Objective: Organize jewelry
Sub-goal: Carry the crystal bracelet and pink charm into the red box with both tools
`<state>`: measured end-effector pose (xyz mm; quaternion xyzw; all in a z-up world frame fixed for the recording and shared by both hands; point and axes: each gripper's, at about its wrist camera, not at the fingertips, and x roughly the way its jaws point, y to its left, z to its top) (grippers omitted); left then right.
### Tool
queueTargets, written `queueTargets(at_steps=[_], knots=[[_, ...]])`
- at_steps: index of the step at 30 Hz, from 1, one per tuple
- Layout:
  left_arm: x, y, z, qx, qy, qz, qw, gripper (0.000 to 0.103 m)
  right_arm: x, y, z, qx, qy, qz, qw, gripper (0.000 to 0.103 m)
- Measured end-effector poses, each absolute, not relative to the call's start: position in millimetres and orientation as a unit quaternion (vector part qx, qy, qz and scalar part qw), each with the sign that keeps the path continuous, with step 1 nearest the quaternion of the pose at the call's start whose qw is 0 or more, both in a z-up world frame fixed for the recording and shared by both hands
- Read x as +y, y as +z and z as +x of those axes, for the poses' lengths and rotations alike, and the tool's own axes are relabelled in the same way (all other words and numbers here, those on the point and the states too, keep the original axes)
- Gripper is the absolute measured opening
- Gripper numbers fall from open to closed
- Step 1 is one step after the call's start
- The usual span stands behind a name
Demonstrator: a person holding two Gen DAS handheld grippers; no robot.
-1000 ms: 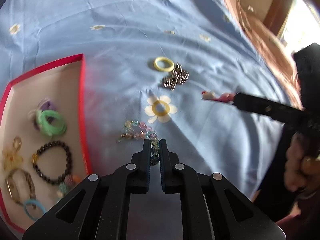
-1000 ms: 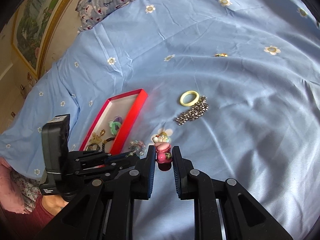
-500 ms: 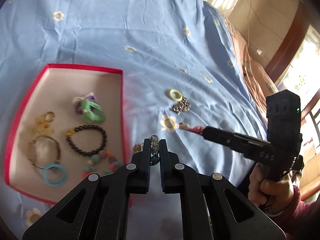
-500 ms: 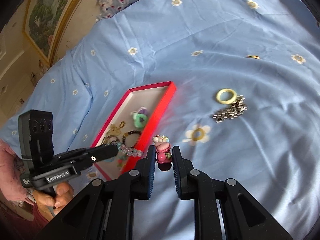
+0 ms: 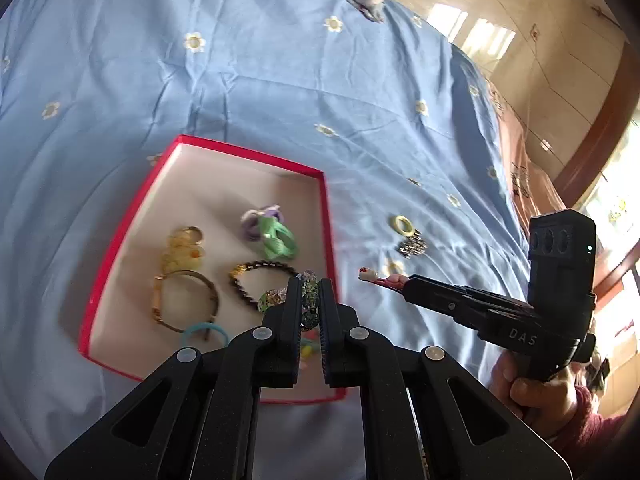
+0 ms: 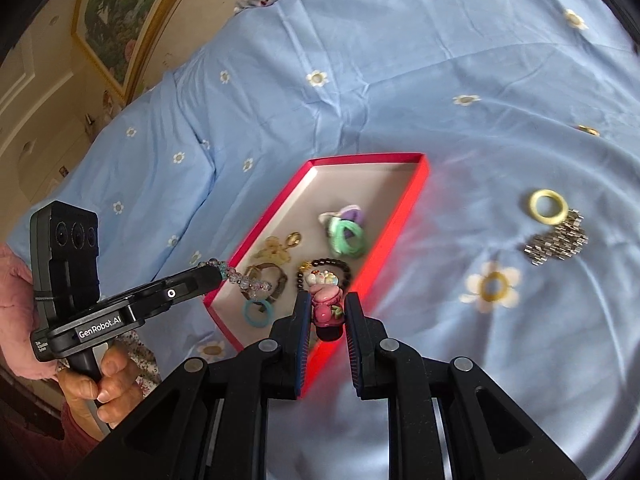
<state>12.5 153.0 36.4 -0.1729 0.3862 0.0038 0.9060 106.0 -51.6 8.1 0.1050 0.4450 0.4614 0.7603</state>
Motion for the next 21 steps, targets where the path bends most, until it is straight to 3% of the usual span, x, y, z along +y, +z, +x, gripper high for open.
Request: queueTargets(at_steps=[21], knots=[[199.2,-10.2,68.8,0.426,0.039,-0.183,0.885,0.006,35.3,-22.3,146.5,0.459,0.457,0.058,0.76,0.017]])
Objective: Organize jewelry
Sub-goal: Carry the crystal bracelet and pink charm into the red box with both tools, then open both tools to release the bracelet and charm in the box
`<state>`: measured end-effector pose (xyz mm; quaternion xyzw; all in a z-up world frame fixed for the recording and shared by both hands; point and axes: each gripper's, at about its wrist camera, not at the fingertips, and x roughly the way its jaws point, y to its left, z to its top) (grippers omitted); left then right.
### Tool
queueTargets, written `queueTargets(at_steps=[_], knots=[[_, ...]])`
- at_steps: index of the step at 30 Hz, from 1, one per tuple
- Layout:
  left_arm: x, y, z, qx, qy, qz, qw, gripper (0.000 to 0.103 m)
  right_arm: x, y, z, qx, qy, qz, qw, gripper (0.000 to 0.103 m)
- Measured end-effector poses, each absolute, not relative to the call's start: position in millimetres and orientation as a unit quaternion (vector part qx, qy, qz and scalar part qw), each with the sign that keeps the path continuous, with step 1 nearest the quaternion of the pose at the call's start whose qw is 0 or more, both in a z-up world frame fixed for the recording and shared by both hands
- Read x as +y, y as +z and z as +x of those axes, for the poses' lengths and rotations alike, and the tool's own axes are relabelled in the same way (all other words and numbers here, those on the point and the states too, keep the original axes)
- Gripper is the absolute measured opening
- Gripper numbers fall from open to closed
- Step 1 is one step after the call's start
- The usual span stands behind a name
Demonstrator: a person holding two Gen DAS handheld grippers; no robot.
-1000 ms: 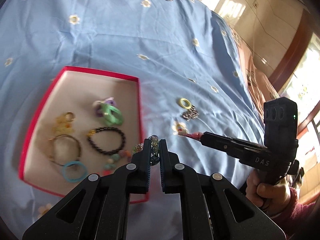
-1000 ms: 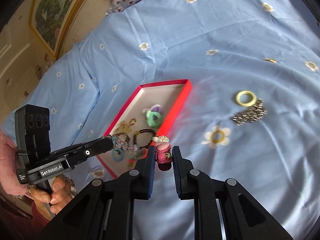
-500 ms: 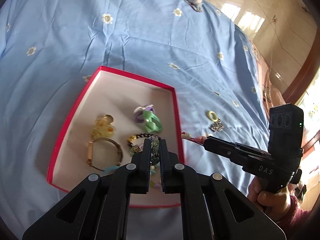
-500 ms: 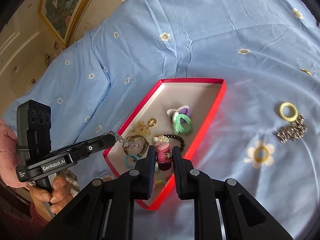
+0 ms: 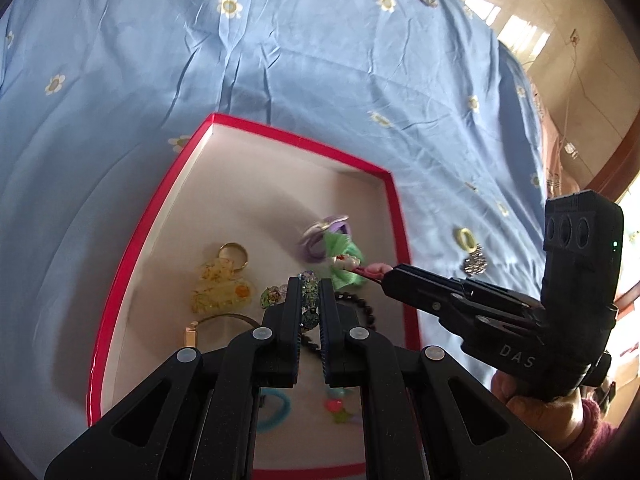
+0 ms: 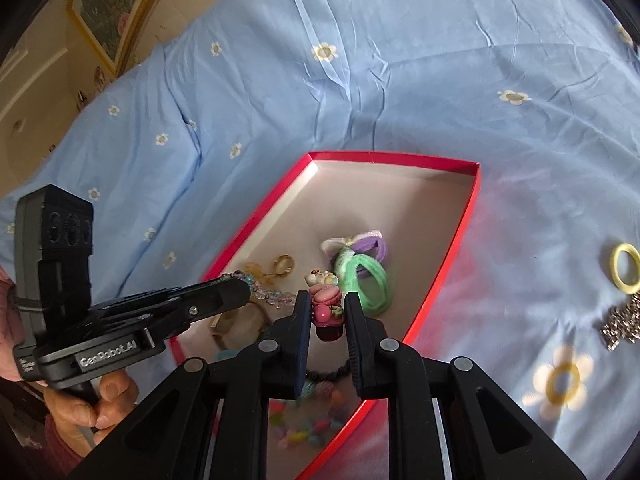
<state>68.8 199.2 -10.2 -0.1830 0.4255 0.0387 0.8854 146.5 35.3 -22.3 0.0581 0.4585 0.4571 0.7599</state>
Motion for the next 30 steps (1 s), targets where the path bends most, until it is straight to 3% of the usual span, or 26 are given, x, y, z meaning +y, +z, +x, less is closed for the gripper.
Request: queueTargets(at_steps=[19,30], knots=[[202.9,-36.6,73.9,0.462,0.08,-0.152,0.87,0.007,55.1,-45.5,149.4,0.474,0.445,-0.01,0.76,0.018],[199.7,-34.6,73.4,0.466,0.081,-0.146,0.869,0.021,56.5,-45.4,150.5,0.476,0.445,-0.009,0.759,0.021]])
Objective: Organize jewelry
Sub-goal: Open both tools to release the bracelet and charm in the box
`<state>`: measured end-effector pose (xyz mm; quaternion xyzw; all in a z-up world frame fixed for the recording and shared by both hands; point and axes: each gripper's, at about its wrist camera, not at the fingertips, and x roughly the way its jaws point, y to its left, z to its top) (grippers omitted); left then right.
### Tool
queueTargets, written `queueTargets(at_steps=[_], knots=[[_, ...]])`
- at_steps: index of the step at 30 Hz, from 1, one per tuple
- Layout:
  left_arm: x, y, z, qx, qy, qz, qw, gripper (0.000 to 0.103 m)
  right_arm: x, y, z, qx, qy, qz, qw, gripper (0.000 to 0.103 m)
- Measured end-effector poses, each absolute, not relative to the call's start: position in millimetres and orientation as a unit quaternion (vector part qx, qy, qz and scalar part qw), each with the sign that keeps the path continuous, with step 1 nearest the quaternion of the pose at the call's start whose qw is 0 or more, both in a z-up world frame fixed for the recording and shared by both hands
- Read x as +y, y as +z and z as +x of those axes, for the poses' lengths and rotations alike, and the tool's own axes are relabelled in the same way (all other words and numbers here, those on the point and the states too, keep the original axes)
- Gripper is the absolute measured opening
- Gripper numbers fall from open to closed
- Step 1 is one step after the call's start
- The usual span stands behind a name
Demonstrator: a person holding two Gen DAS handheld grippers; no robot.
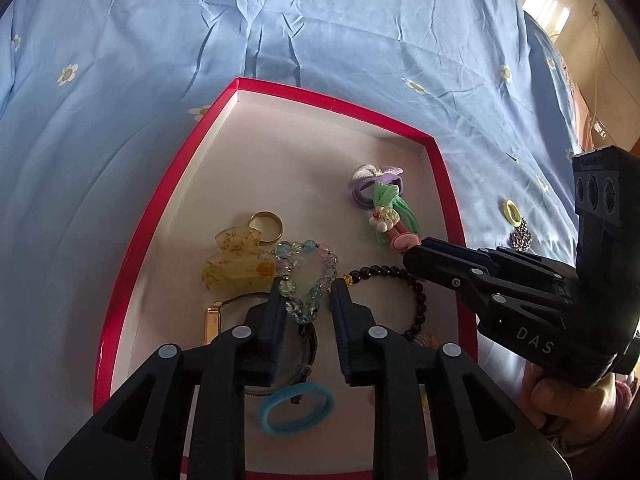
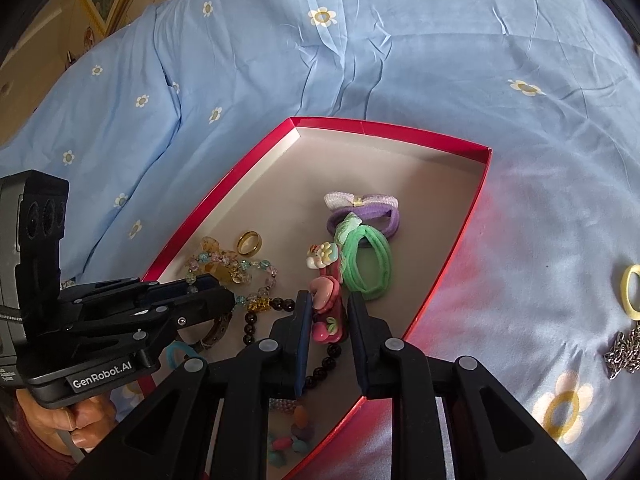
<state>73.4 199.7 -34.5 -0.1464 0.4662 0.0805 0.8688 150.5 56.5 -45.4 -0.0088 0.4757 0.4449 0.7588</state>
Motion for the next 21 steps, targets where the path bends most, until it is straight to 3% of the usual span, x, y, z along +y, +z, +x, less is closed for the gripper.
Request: queueTargets(at_steps=[3,10,21], knots=[[199.6,-34.4,73.4,0.466,0.081,-0.145,0.869,0.022,56.7,-45.7,149.5,0.476,0.445,-0.008,0.759,0.021],[197.6,-30.8,67.5,0.465,0.081,-0.14,0.87,0.037,54.5,-44.4,149.5,0.475,0.444,0.0,0.759,0.022],[190.6,-21.1,54.8,0.458,0.081,-0.137,0.875,0.041,42.3,-30.0,145.2,0.462,0.446,0.02,0.766,0.026]])
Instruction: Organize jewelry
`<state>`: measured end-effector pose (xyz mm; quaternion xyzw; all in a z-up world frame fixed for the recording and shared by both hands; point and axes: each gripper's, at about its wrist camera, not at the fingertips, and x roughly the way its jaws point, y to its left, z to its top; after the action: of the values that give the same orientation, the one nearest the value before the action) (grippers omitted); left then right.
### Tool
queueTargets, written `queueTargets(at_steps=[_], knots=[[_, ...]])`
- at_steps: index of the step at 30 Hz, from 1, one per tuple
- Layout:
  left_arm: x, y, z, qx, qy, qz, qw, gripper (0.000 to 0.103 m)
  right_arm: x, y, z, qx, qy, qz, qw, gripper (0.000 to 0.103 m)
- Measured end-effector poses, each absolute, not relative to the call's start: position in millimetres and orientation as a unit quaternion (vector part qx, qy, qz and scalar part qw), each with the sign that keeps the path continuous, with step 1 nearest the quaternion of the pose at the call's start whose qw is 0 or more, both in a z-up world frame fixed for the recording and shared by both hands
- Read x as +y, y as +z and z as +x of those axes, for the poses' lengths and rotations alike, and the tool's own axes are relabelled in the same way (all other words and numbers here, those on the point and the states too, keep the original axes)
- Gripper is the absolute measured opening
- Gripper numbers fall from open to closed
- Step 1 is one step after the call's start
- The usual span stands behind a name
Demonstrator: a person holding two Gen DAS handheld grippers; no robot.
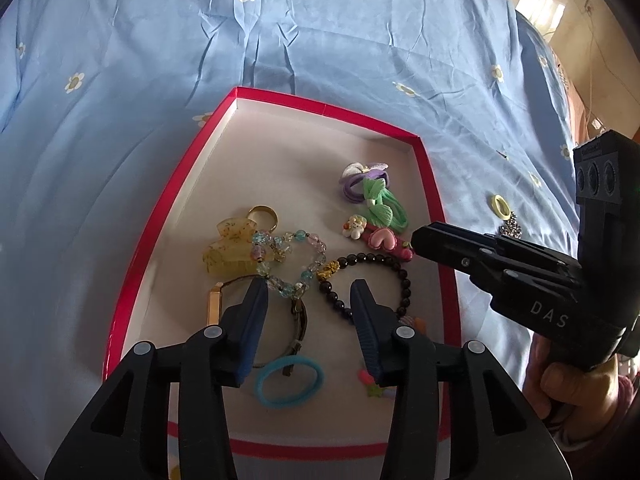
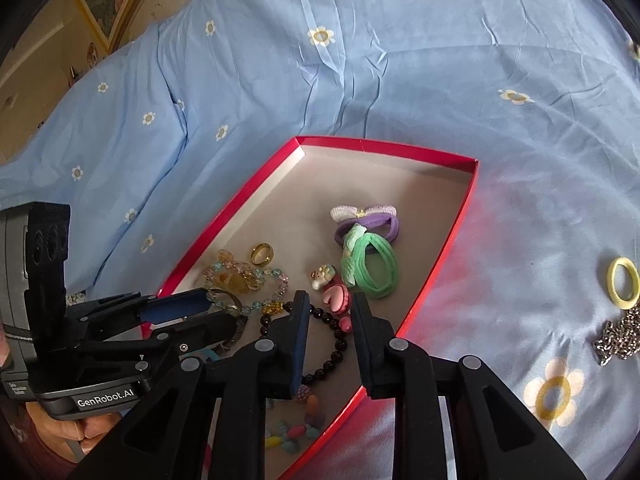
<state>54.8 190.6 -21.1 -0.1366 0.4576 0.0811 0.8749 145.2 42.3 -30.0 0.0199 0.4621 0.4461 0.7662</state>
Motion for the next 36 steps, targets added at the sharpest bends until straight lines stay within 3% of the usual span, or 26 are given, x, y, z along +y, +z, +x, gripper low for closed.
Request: queueTargets(at_steps=[3,5,9,14,17,27,36], knots=[[188.0,-16.8,49.7,0.453,0.084,-0.135,0.877,0.044,39.1,-26.1,143.5,0.46,0.447,0.025,0.767,0.027],[186.7,-11.0,42.6,0.445,0.088,-0.137,0.88,0.054,35.9,-22.9,141.4,0.458,0.448,0.03,0.767,0.029],[184.1,-0.8,25.3,0.425,0.094,-0.15,0.888,0.062,23.8,-11.1,132.0,0.445,0.454,0.047,0.77,0.044],[182.9,5.5,-7.0,0.395,0.106,-0.186,0.893,0.078,3.6,0.4,118.2,0.43,0.46,0.078,0.773,0.053],[181.9,4.7,-26.1,0.381,0.116,-0.21,0.893,0.084,-8.9,3.8,106.4,0.419,0.463,0.099,0.775,0.063],[185.6,-11.2,-57.3,0.373,0.148,-0.258,0.879,0.089,-25.1,-2.8,75.4,0.414,0.475,0.12,0.767,0.074],[179.4,-15.9,-72.0,0.389,0.174,-0.239,0.872,0.089,-29.9,0.5,57.3,0.399,0.467,0.074,0.786,0.077]])
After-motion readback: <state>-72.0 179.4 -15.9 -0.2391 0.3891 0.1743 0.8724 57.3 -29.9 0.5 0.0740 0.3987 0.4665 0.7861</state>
